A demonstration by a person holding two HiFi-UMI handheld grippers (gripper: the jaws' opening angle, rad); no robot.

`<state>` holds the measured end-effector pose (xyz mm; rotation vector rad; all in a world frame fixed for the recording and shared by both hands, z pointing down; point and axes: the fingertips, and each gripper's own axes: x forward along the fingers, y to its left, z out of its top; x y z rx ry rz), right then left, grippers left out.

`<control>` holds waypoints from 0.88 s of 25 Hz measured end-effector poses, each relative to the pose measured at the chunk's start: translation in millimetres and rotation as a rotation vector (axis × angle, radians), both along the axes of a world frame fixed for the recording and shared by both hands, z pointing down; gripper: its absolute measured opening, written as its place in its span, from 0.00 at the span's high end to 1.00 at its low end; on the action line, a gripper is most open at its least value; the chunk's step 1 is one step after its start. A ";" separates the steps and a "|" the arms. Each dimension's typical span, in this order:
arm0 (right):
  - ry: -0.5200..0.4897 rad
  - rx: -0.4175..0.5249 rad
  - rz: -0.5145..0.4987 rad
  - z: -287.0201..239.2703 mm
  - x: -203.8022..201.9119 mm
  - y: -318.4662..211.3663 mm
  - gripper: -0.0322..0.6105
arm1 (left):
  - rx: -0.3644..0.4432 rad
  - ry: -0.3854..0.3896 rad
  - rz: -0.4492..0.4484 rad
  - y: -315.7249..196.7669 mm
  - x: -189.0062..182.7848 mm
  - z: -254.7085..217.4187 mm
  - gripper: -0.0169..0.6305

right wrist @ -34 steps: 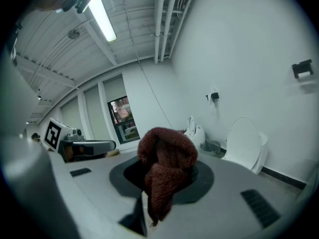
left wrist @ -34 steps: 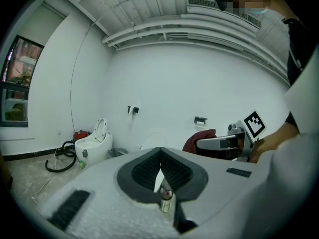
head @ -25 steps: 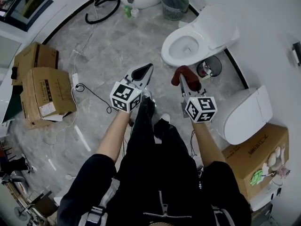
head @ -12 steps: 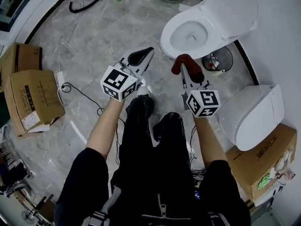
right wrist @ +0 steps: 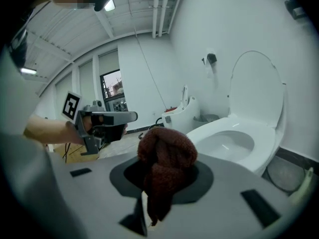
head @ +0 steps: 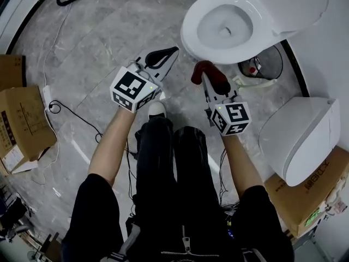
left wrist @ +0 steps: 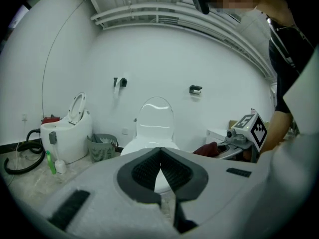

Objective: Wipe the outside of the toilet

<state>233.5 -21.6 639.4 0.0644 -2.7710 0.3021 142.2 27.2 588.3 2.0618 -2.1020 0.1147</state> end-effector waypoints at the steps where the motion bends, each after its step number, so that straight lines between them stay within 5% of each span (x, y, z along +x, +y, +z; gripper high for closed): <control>1: -0.009 0.014 -0.015 14.2 -3.7 0.7 0.81 | 0.008 -0.007 0.005 -2.7 -3.6 12.9 0.97; 6: -0.070 0.039 -0.039 87.1 -13.1 -7.0 0.81 | 0.027 -0.100 0.007 -11.4 -10.8 69.0 0.97; 11: -0.079 0.007 -0.008 140.1 -23.3 -9.2 0.81 | 0.047 -0.062 -0.016 -0.7 -14.6 97.0 0.97; 22: -0.072 0.028 0.047 165.8 -21.2 -41.8 0.82 | 0.063 -0.083 -0.010 -7.4 -1.3 100.9 0.97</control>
